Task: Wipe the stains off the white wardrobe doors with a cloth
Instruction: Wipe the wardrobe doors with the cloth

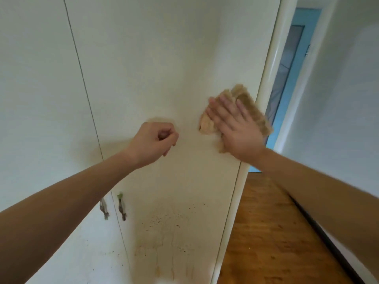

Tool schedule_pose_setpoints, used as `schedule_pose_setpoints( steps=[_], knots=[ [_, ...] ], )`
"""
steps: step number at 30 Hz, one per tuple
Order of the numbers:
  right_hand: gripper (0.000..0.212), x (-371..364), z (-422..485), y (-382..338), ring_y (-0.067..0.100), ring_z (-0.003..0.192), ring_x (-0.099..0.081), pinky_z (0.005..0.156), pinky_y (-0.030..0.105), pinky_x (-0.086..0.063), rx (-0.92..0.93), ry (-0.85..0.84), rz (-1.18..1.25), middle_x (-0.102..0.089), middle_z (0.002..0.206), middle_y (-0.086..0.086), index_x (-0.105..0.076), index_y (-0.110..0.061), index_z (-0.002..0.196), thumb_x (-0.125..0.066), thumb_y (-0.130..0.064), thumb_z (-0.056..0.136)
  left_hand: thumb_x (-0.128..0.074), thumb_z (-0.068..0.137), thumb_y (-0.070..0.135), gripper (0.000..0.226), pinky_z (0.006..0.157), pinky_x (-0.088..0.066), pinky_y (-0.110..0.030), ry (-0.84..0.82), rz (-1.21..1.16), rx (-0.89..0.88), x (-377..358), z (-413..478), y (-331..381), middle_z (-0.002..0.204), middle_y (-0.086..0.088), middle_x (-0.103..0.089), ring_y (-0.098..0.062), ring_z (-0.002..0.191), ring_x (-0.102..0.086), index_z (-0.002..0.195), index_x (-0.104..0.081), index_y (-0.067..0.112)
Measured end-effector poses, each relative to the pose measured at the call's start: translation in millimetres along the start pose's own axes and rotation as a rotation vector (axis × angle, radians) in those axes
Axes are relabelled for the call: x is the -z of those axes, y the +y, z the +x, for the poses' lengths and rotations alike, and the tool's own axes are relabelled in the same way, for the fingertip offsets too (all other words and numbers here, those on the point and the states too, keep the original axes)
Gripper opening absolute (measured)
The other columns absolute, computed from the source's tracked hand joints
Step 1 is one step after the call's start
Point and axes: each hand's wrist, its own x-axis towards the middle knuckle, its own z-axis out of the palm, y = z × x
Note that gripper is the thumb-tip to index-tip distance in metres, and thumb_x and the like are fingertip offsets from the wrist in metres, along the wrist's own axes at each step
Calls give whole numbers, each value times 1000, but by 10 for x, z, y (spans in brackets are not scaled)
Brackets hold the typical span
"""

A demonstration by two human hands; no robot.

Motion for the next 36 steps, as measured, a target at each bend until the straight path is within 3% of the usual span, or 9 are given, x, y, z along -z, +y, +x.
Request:
schedule_pose_setpoints(
  steps=[3, 7, 10, 15, 18, 22, 24, 31, 36],
  knots=[
    [108, -329, -882, -604, 36, 159, -2, 126, 56, 9, 218, -353, -5, -8, 172, 15, -10, -12, 164, -77, -29, 80, -60, 95, 6, 28, 50, -40, -18, -35, 15, 1, -203, 29, -1, 46, -1, -56, -7, 42, -47, 67, -63, 8],
    [109, -449, -1570, -741, 30, 159, 12, 128, 44, 16, 571, -514, 23, -11, 171, 13, -26, -7, 161, -85, -27, 72, -59, 97, 8, 28, 49, -41, -17, -82, 38, 26, -336, 6, -31, 48, -4, -57, -7, 41, -48, 69, -63, 6],
    [75, -200, -978, -191, 26, 157, -4, 129, 42, 12, 546, -260, -11, -26, 166, 12, -47, -10, 154, -69, -29, 84, -59, 97, 8, 29, 51, -41, -17, -55, 61, 11, -325, 66, -9, 48, -2, -57, -7, 43, -49, 68, -63, 8],
    [54, 9, -183, 295, 29, 158, -17, 130, 47, -9, 87, 95, -28, -25, 169, 10, -33, -11, 161, -42, -14, 107, -59, 93, 2, 26, 51, -38, -13, 44, 37, -48, -421, 213, 73, 49, -10, -59, -7, 42, -49, 67, -62, 6],
    [82, -315, -852, -375, 32, 158, -16, 129, 49, 4, 143, -76, 14, -19, 171, 11, -24, -12, 163, -67, -20, 93, -59, 92, 1, 26, 50, -37, -14, 48, 20, -41, -554, 176, -15, 45, 0, -55, -6, 41, -48, 66, -61, 8],
    [97, -347, -1664, -479, 34, 159, 1, 126, 52, 17, 748, -246, -121, 0, 171, 22, -9, 2, 162, -66, -20, 87, -59, 94, 3, 26, 50, -39, -14, 13, 39, -25, -546, 60, -127, 46, 9, -53, -6, 42, -50, 68, -62, 6],
    [85, -186, -1359, -306, 36, 157, -2, 128, 53, 10, 606, -336, 416, 0, 166, 36, -11, 14, 156, -53, -31, 99, -59, 95, 3, 27, 49, -38, -13, 53, 35, -25, -467, 39, -135, 46, 4, -53, -6, 41, -49, 68, -62, 5],
    [55, 46, 340, 164, 35, 157, -22, 129, 52, -14, -7, 144, 62, -28, 168, 15, -32, -6, 160, -41, -14, 107, -58, 93, 6, 28, 51, -40, -20, 172, 12, -26, -254, 78, -173, 52, -10, -56, -8, 42, -46, 65, -61, 8],
    [85, -513, -181, -1254, 35, 159, -8, 126, 49, 17, 464, -177, 68, -4, 169, 20, -18, 3, 161, -52, -35, 94, -54, 88, 29, 30, 51, -40, -27, 119, 127, -76, -63, -149, -480, 62, -3, -58, -11, 45, -45, 67, -62, 9]
  ],
)
